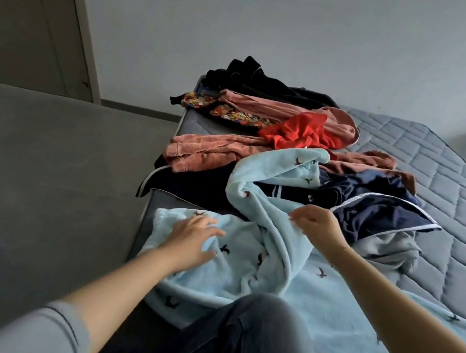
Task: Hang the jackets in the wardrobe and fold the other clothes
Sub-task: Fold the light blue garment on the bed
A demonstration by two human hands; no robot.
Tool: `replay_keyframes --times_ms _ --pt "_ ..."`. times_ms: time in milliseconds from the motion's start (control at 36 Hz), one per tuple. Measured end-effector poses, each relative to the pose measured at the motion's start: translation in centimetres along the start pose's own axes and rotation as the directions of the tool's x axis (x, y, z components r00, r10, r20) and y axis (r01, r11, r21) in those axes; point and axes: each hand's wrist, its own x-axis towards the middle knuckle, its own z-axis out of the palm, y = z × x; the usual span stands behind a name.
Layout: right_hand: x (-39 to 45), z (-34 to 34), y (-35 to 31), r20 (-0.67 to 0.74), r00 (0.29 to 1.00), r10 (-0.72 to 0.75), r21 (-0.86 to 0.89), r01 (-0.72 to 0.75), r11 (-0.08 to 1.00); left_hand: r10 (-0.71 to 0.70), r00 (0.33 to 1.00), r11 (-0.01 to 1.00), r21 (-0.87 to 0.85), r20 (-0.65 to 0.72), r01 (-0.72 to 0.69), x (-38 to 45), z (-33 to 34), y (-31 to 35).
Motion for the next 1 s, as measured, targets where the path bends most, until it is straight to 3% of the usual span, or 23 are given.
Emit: replay_keyframes --times_ms 111,194,278,361,417,528,583,639,722,806,889,944,1000 --pt "3.7 1.3 0.1 0.020 0.997 -0.074 -0.238 0.076 0.968 -0.105 0.985 0.982 0.171 0.139 0.081 0.9 3.9 -2.1" --pt "6.4 3.9 0.3 0.144 0.988 -0.060 -0.435 0.118 0.893 -0.081 0.993 0.965 0.256 0.080 0.058 1.3 7.0 -3.9" --pt "7.7 7.5 1.0 0.254 0.966 0.050 -0.594 0.115 0.797 -0.064 0.998 0.966 0.253 0.004 0.061 1.9 8.8 -4.5" --pt "8.0 9.8 2.4 0.194 0.980 0.043 -0.666 0.099 0.739 -0.093 0.996 0.970 0.226 -0.002 0.092 2.2 9.5 -4.9" --pt "8.2 9.9 2.9 0.057 0.997 -0.059 -0.573 0.081 0.815 -0.107 0.994 0.967 0.232 0.014 0.101 2.3 9.4 -5.0" --pt "6.9 7.1 3.1 -0.260 0.961 -0.094 -0.116 0.065 0.991 -0.094 0.993 0.967 0.242 0.066 0.076 2.4 9.0 -5.0" --pt "5.2 5.0 3.4 -0.425 0.905 -0.012 0.156 0.086 0.984 -0.101 0.990 0.966 0.249 0.098 0.074 2.6 8.8 -4.8" --pt "3.7 2.8 4.1 -0.513 0.840 0.175 0.431 0.076 0.899 -0.117 0.982 0.963 0.259 0.147 0.076 2.8 8.6 -4.6" --pt "0.9 0.2 6.2 -0.478 0.712 0.514 0.740 0.012 0.672 -0.171 0.961 0.953 0.285 0.216 0.105 2.9 7.7 -4.0" --pt "-3.1 -1.1 9.0 -0.334 0.580 0.743 0.895 -0.051 0.442 -0.235 0.924 0.949 0.276 0.302 0.151 3.3 6.1 -3.0" --pt "-7.6 -1.1 12.1 -0.162 0.559 0.813 0.941 -0.160 0.297 -0.305 0.880 0.940 0.262 0.363 0.218 4.1 4.1 -0.8" --pt "-10.1 -1.3 14.2 -0.067 0.592 0.803 0.912 -0.290 0.290 -0.320 0.893 0.937 0.243 0.316 0.250 4.8 3.1 1.1" --pt "-11.5 -2.1 15.8 -0.060 0.644 0.763 0.872 -0.338 0.354 -0.294 0.921 0.945 0.224 0.255 0.240 5.5 2.4 3.3"
